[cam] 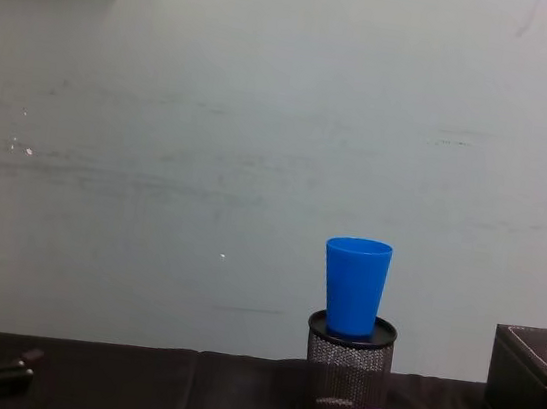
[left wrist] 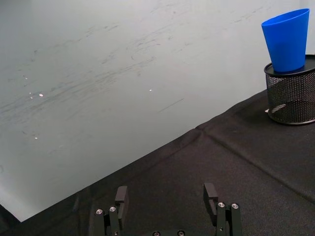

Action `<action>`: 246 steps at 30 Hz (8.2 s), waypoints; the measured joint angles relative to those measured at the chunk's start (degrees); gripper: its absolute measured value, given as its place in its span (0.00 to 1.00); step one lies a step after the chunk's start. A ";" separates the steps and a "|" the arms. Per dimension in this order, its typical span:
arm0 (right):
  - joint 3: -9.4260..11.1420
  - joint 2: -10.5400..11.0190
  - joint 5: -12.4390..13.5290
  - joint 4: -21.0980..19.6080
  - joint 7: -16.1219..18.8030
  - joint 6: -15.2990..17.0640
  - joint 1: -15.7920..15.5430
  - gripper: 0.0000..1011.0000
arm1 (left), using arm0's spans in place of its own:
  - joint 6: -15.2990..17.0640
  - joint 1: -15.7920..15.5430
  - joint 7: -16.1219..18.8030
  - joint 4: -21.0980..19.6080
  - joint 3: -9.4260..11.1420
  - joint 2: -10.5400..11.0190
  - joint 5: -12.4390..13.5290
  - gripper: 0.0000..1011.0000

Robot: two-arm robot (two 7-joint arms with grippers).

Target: Pick up one cup with a gripper and tap it against the other cup.

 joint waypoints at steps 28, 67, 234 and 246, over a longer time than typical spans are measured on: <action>-1.31 -1.60 0.71 -4.94 5.41 -0.15 -5.45 0.99 | 0.00 0.00 0.00 0.00 0.00 0.00 0.00 0.99; -0.26 -17.62 1.43 7.29 14.78 -3.40 0.09 0.75 | 0.00 0.00 0.00 0.00 0.00 0.00 0.00 0.99; 6.80 -14.81 1.48 -10.33 15.66 4.48 -5.66 0.72 | 0.00 0.00 0.00 0.00 0.00 0.00 0.00 0.99; 6.80 -14.80 1.48 -10.34 15.66 4.48 -5.66 0.72 | 0.00 0.00 0.00 0.00 0.00 0.00 0.00 0.99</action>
